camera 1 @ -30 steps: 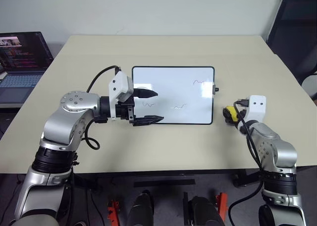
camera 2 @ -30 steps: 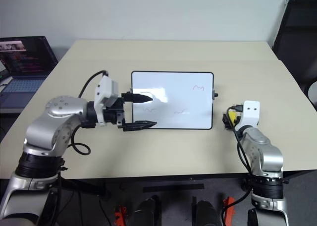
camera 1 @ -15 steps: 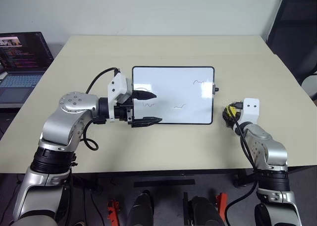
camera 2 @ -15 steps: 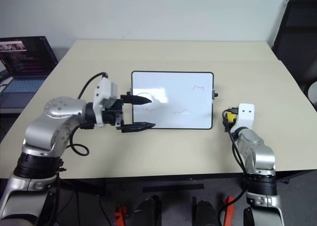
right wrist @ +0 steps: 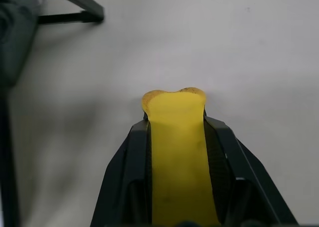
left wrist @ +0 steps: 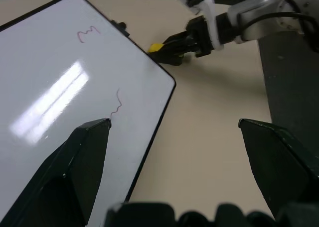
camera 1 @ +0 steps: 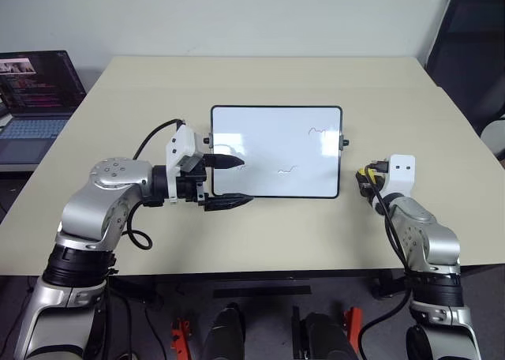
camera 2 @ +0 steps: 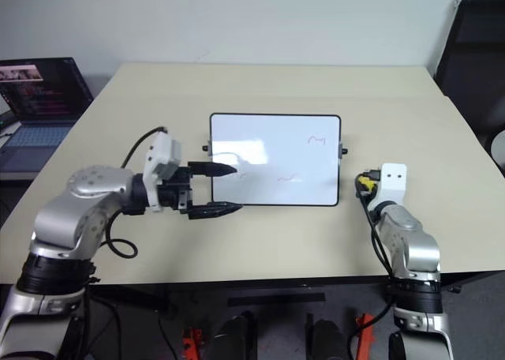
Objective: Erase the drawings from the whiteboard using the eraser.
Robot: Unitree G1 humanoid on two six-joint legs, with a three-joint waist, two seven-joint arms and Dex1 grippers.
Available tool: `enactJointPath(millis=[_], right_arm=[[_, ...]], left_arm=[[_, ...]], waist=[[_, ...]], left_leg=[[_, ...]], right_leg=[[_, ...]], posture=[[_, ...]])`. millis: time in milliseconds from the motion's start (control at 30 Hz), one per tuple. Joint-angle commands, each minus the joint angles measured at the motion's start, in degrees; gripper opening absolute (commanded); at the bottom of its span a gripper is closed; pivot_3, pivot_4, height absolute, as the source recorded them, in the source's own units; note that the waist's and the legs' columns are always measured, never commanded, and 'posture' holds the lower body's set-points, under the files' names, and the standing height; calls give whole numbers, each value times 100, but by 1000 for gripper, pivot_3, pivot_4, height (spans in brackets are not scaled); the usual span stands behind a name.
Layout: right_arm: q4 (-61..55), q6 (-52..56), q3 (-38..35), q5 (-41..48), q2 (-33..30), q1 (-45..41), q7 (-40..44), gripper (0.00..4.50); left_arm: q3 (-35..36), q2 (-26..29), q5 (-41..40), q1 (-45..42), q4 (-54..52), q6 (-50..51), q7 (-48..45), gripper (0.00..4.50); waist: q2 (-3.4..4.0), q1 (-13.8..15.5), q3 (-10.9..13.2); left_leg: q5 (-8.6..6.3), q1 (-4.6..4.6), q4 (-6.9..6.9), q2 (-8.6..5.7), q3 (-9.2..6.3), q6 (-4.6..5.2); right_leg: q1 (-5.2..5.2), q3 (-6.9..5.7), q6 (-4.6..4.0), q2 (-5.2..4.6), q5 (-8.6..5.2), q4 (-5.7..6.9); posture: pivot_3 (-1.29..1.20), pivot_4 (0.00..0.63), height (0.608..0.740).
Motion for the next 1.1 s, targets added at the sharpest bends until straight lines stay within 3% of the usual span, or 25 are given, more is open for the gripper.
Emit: enactJointPath(millis=[33, 267, 600, 900, 1100], right_arm=[[-1236, 440, 67, 240, -366, 77, 351, 1091], [-1689, 618, 565, 62, -484, -787, 398, 1091], [412, -612, 1763, -826, -146, -2441, 650, 1091], [1390, -1233, 2155, -1416, -323, -2549, 1175, 1091], [1490, -1097, 2084, -1591, -527, -2301, 1354, 1091]], left_arm=[[197, 86, -12, 204, -538, 177, 398, 4500], [120, -91, -69, 17, -684, 497, 949, 4500], [-26, -86, -66, -543, -558, 877, 1060, 4500], [-81, -80, 21, -674, -530, 974, 1066, 4500], [-117, -113, 34, -677, -532, 908, 1079, 4500]], waist=[[0, 5, 0], [0, -3, 0], [-1, 10, 0], [-1, 3, 0], [-1, 8, 0]], left_leg=[[0, 1, 1, 0, -1, 0], [15, 8, 10, 2, -2, 19], [25, 0, 7, -1, 2, 31], [25, -2, 3, -1, 3, 31], [26, 0, 6, -1, 1, 31]], right_leg=[[1, 0, 0, 0, 0, 0], [2, 1, 26, 2, 4, 12], [1, 2, 10, 1, 37, -8], [-3, 2, 8, 2, 37, -7], [0, 1, 9, 2, 38, -5]], posture=[[0, 150, 740], [0, 150, 740], [0, 150, 740], [0, 150, 740], [0, 150, 740]])
